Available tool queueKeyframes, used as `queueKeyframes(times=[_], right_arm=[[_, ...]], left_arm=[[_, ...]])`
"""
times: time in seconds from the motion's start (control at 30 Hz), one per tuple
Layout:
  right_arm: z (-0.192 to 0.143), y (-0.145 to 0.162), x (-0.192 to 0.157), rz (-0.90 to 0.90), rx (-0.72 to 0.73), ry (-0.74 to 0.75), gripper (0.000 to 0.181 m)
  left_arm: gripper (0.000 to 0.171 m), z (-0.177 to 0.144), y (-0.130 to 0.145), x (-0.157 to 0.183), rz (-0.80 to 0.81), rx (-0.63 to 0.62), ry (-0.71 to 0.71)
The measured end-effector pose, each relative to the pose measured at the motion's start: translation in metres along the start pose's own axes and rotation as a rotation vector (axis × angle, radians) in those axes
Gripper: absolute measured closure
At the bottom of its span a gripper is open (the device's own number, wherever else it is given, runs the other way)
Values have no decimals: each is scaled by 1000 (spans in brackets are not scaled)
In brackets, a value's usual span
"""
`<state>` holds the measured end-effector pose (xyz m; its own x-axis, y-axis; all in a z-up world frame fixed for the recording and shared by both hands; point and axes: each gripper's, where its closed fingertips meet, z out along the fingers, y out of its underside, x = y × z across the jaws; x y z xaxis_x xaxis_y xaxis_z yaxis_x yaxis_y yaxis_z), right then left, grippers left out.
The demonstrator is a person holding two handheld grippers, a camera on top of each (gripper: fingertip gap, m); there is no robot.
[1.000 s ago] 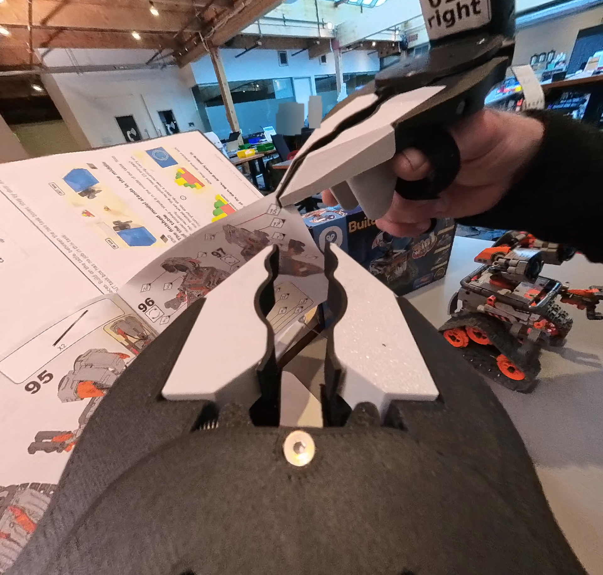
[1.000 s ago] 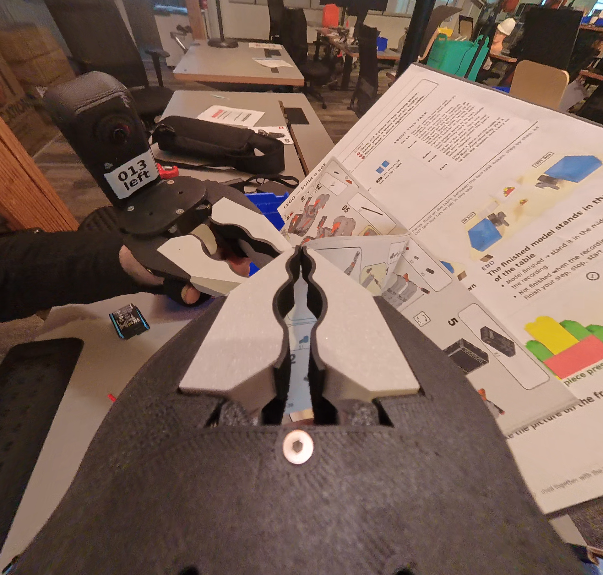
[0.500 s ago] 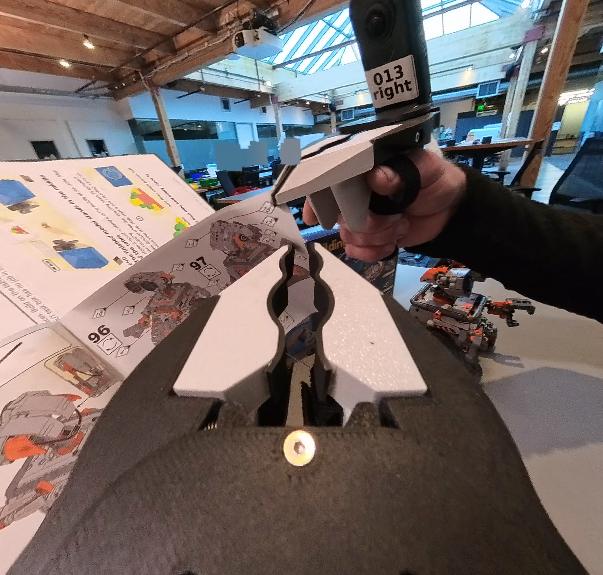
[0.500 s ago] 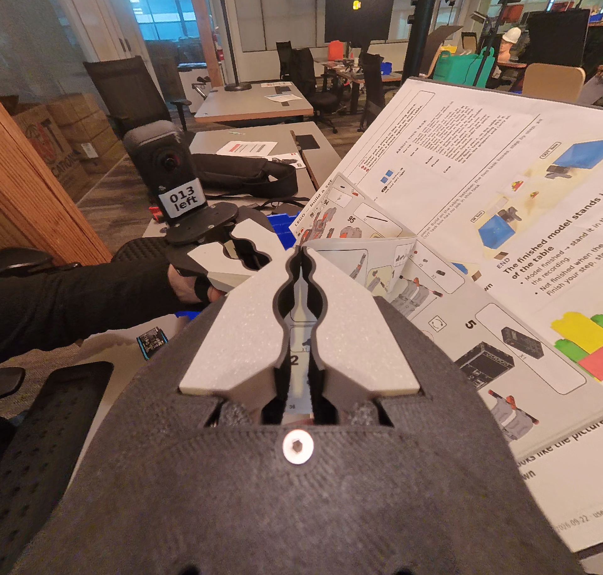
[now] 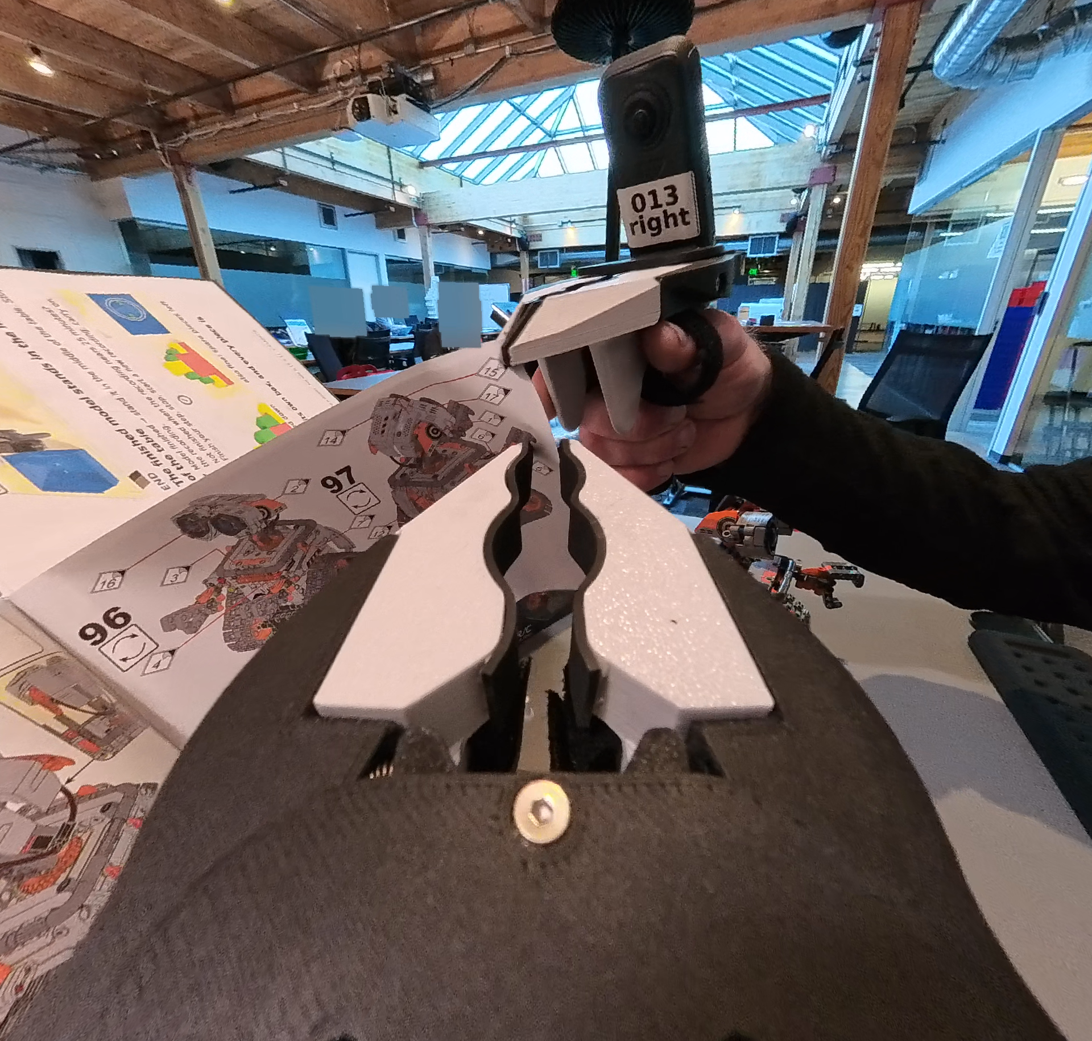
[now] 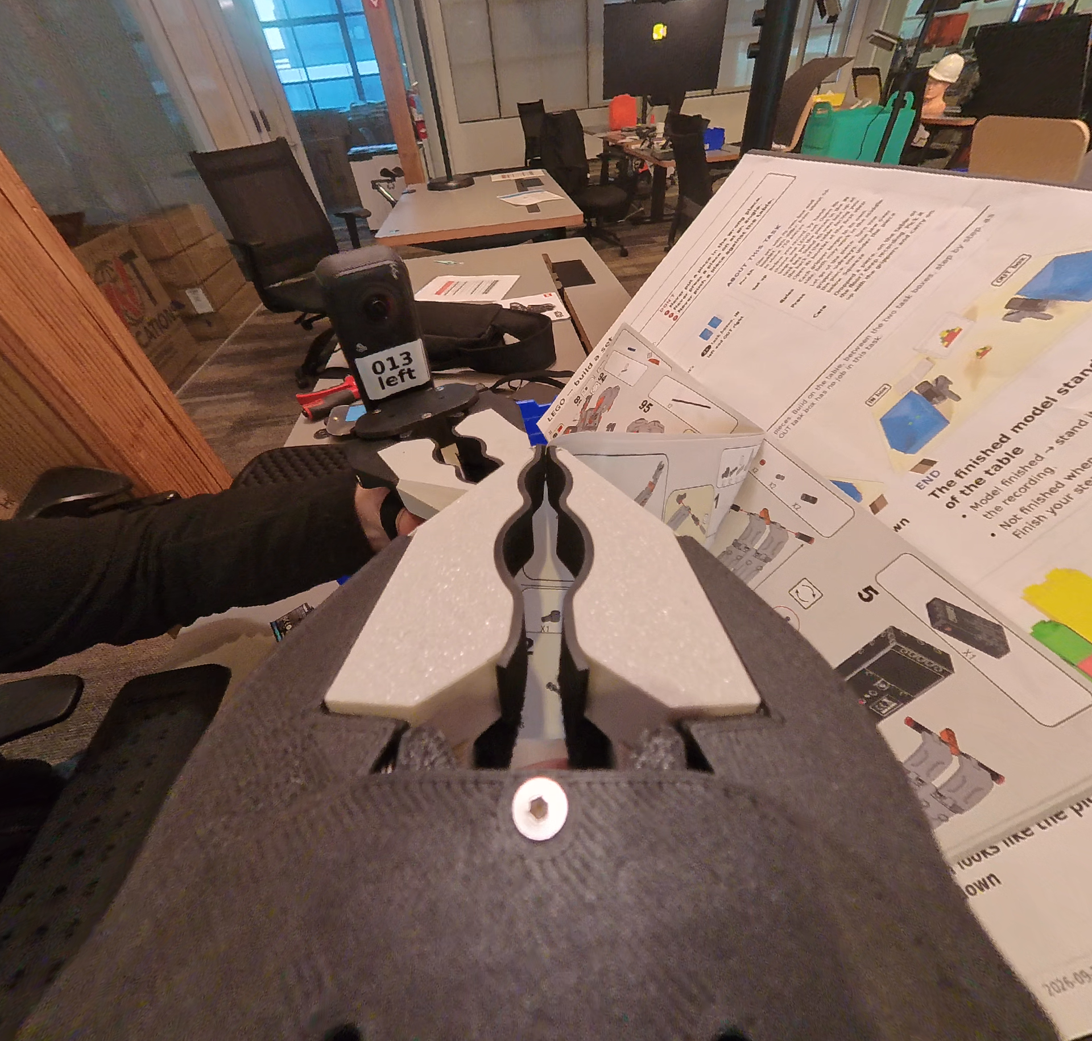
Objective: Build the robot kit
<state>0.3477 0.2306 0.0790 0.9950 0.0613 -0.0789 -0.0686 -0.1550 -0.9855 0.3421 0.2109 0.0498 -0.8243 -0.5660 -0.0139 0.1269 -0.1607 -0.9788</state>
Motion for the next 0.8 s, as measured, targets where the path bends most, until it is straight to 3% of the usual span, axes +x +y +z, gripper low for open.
queueKeyframes(times=[0.53,0.8], right_arm=[[2,1,3,13,4,4,181],[1,2,7,26,8,19,181]], left_arm=[[161,-4,2,-4,-7,4,9],[171,-4,4,-7,-2,-8,-1]])
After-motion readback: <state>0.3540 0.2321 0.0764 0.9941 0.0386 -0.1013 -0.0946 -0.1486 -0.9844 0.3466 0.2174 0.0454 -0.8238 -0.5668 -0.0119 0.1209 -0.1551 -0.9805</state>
